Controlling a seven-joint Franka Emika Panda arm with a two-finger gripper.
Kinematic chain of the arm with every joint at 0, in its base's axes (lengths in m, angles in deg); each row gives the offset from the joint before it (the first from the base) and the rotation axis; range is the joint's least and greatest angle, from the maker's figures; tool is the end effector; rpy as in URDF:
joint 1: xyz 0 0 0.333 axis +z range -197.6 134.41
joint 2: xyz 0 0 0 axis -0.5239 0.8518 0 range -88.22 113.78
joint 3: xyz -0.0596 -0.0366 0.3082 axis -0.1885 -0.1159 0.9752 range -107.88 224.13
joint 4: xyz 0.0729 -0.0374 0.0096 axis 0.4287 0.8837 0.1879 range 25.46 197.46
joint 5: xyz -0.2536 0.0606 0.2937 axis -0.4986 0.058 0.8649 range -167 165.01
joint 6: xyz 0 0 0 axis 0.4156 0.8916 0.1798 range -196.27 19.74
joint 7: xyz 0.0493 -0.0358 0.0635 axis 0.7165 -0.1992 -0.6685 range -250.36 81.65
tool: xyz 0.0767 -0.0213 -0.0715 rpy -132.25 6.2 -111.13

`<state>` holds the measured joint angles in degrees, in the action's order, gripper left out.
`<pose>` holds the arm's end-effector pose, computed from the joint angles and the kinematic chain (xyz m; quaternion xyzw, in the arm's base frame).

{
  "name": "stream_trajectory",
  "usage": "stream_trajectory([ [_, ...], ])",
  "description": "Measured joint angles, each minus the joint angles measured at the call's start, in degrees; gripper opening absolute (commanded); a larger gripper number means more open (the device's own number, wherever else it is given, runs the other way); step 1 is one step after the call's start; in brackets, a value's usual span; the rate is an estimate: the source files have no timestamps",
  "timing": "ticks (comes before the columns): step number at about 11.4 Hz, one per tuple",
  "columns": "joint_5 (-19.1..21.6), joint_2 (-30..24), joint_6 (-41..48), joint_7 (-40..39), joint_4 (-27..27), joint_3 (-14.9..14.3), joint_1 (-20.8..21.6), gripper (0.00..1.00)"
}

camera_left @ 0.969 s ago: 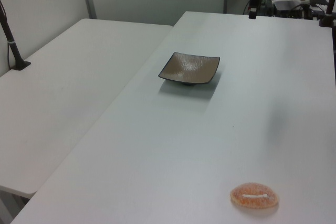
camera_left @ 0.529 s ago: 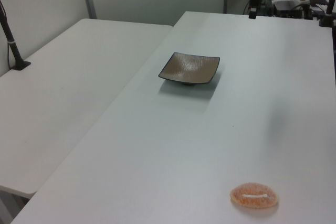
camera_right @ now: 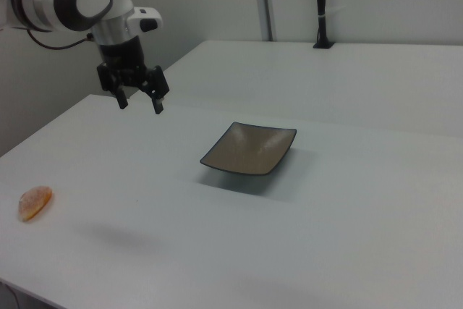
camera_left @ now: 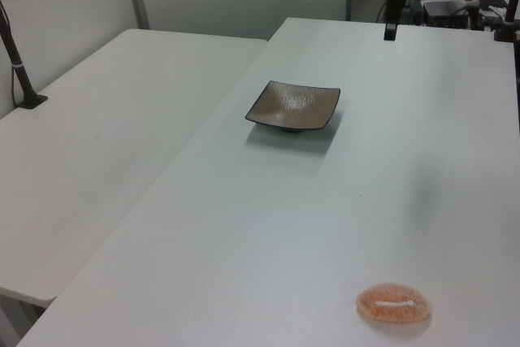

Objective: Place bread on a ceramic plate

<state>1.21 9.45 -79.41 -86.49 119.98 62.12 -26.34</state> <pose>0.5394 0.0926 0.5983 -0.9948 -0.0970 -0.0245 0.0186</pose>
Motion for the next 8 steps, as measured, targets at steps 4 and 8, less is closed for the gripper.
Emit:
stream_trajectory([
  [4,0.2,1.2,0.0,3.4,-0.3,0.7,9.5,1.0],
  [8,0.2,2.3,0.0,13.4,-1.0,1.2,20.9,1.0],
])
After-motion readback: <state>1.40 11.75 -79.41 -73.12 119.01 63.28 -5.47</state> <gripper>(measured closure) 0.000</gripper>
